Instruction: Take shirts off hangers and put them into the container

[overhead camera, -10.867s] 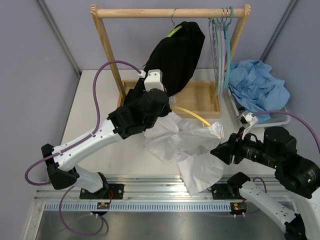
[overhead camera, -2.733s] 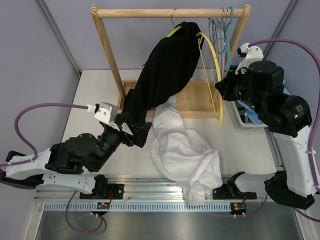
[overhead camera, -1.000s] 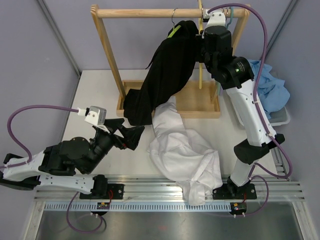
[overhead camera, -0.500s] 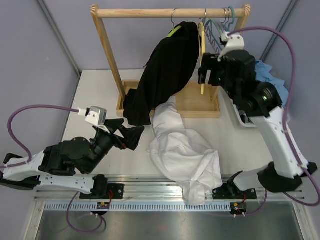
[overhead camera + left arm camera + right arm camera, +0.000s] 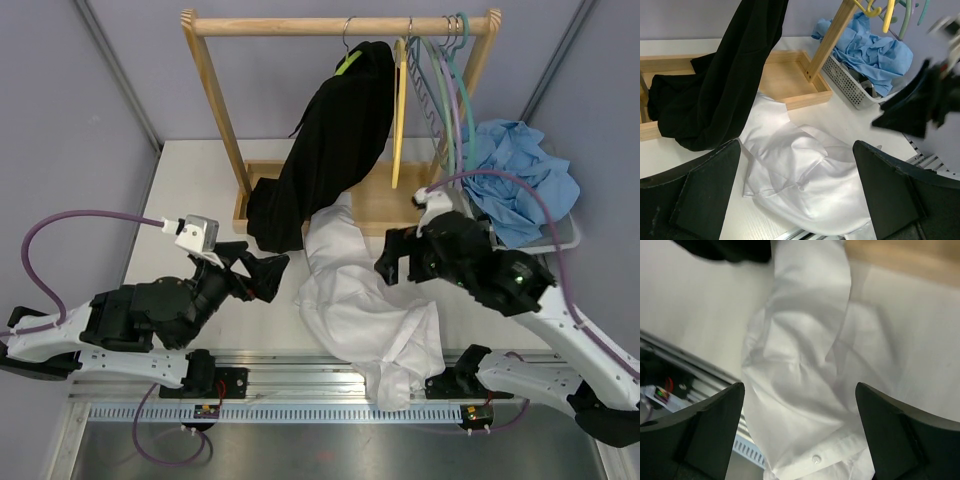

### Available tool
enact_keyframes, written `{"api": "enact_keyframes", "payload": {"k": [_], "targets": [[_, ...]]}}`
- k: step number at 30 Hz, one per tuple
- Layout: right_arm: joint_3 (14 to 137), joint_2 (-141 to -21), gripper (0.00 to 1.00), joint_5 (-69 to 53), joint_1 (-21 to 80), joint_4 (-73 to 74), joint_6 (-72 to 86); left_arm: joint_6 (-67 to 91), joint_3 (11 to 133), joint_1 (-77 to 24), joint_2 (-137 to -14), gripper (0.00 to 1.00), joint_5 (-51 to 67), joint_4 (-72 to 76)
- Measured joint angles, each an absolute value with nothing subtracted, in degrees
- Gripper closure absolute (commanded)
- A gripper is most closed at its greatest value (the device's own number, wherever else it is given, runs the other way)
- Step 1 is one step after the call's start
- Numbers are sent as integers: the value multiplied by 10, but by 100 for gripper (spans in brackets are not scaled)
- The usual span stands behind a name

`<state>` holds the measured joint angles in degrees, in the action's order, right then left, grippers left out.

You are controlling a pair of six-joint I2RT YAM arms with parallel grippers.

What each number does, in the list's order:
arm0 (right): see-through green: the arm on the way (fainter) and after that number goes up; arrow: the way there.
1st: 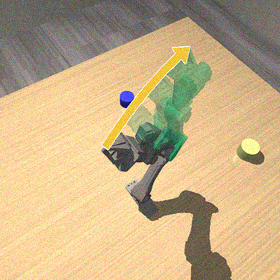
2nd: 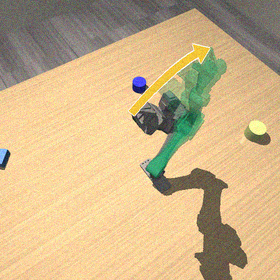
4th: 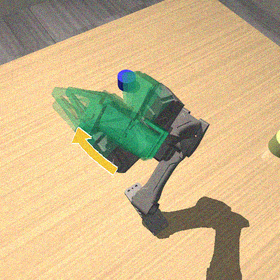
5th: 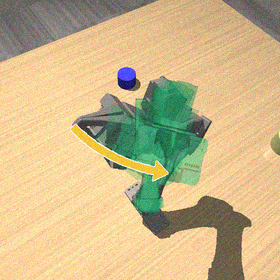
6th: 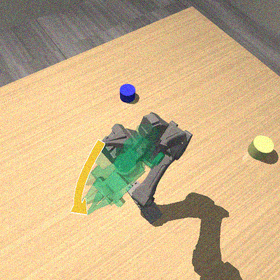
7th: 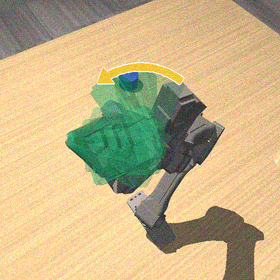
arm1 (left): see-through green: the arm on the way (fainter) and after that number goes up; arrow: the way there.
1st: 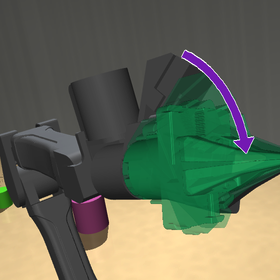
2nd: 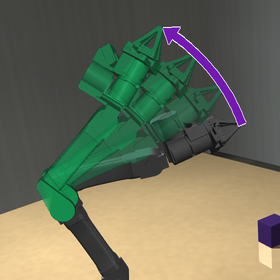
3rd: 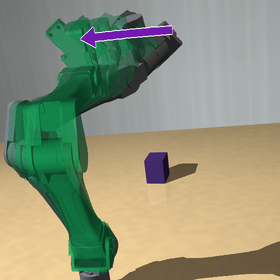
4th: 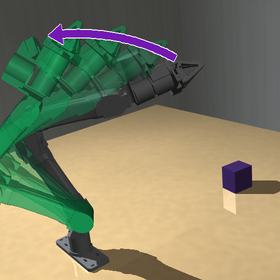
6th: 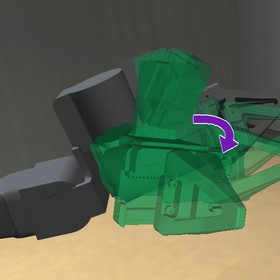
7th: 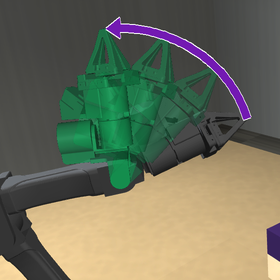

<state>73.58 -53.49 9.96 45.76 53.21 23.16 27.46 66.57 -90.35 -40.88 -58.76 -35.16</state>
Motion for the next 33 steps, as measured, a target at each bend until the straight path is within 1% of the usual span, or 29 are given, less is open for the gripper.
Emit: {"api": "enact_keyframes", "payload": {"k": [4, 8, 11, 14, 17, 21, 23, 24, 26, 27, 28, 29, 30, 33], "targets": [[609, -539, 1, 96, 530, 530, 293, 284, 661, -903, -409, 1, -590, -360], [543, -556, 1, 107, 587, 511, 352, 289, 660, -903, -409, 1, -590, -366], [500, -596, 1, 124, 598, 459, 383, 293, 660, -903, -409, 1, -590, -366], [459, -665, 0, 149, 599, 405, 408, 300, 657, -903, -407, 1, -590, -368], [443, -754, 0, 182, 600, 363, 430, 306, 650, -903, -401, 1, -590, -374], [453, -862, 0, 218, 600, 313, 442, 315, 643, -903, -392, 1, -590, -379], [471, -882, 3, 225, 600, 293, 444, 317, 642, -903, -390, 1, -590, -379], [476, -891, 11, 229, 600, 275, 445, 319, 642, -903, -389, 1, -590, -380], [477, -905, 21, 231, 600, 248, 448, 322, 642, -903, -386, 1, -590, -382], [476, -906, 42, 232, 600, 241, 448, 323, 642, -903, -384, 1, -590, -383], [475, -906, 57, 234, 600, 234, 448, 325, 641, -903, -382, 1, -590, -384], [472, -905, 83, 234, 600, 224, 450, 326, 641, -903, -379, 1, -590, -385], [469, -905, 100, 237, 600, 217, 455, 327, 641, -903, -378, 1, -590, -388], [460, -896, 100, 251, 600, 209, 484, 330, 641, -903, -376, 1, -590, -391]]}}
